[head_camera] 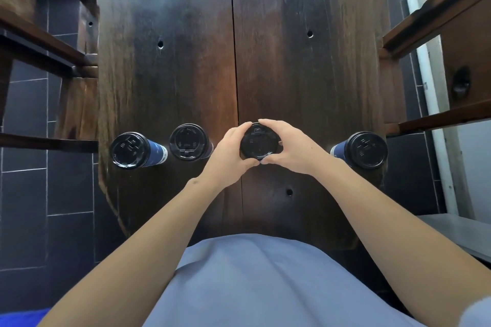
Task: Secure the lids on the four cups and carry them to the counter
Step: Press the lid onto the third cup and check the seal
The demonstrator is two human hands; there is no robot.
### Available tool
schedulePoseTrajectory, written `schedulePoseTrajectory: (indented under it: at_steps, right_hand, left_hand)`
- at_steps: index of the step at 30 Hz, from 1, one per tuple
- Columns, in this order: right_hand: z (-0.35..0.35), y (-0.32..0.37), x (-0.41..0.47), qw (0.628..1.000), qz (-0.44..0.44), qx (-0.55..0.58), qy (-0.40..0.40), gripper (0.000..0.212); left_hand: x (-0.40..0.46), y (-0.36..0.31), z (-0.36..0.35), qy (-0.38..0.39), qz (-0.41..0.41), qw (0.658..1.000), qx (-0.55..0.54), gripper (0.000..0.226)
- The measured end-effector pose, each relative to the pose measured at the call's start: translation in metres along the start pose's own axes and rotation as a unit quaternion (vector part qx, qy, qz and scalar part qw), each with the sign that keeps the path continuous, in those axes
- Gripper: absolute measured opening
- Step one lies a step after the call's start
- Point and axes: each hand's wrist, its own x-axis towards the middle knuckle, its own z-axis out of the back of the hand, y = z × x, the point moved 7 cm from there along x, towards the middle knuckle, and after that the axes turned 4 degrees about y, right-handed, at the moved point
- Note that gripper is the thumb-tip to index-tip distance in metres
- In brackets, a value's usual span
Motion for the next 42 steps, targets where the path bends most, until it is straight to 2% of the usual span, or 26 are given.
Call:
schedulePoseTrajectory:
  at_steps: [4,9,12,15,18,20,28,42]
  right_hand:
    - [0.000,0.004,0.013,1.000,0.000,0.006,0.004,0.092]
    - [0.001,0.004,0.018,1.000,-0.009,0.019,0.005,0.092]
    - [0.001,0.006,0.018,0.998,-0.013,0.052,0.035,0.090]
    - [0.005,0.008,0.024,0.993,-0.056,0.098,0.024,0.066]
    - [0.013,0.010,0.035,0.977,-0.136,0.140,-0.084,0.033]
    - [0.010,0.013,0.043,0.961,-0.182,0.150,-0.141,0.038]
    - [-0.013,0.017,0.056,0.929,-0.289,0.038,-0.228,0.060]
    - [-0.012,0.024,0.060,0.915,-0.280,-0.085,-0.277,0.060]
  left_hand:
    - [0.006,0.004,0.007,0.011,0.003,1.000,-0.002,0.094]
    - [0.014,0.009,0.009,0.014,0.005,1.000,0.001,0.091]
    - [0.015,0.012,0.009,0.008,0.006,1.000,-0.007,0.086]
    - [0.015,0.016,0.010,-0.003,0.011,1.000,-0.028,0.084]
    - [0.015,0.019,0.010,-0.026,0.015,0.997,-0.066,0.082]
    - [0.014,0.020,0.009,-0.040,0.021,0.995,-0.089,0.082]
    - [0.010,0.027,0.003,-0.062,0.026,0.990,-0.125,0.082]
    - [0.012,0.032,0.002,-0.065,0.015,0.986,-0.152,0.079]
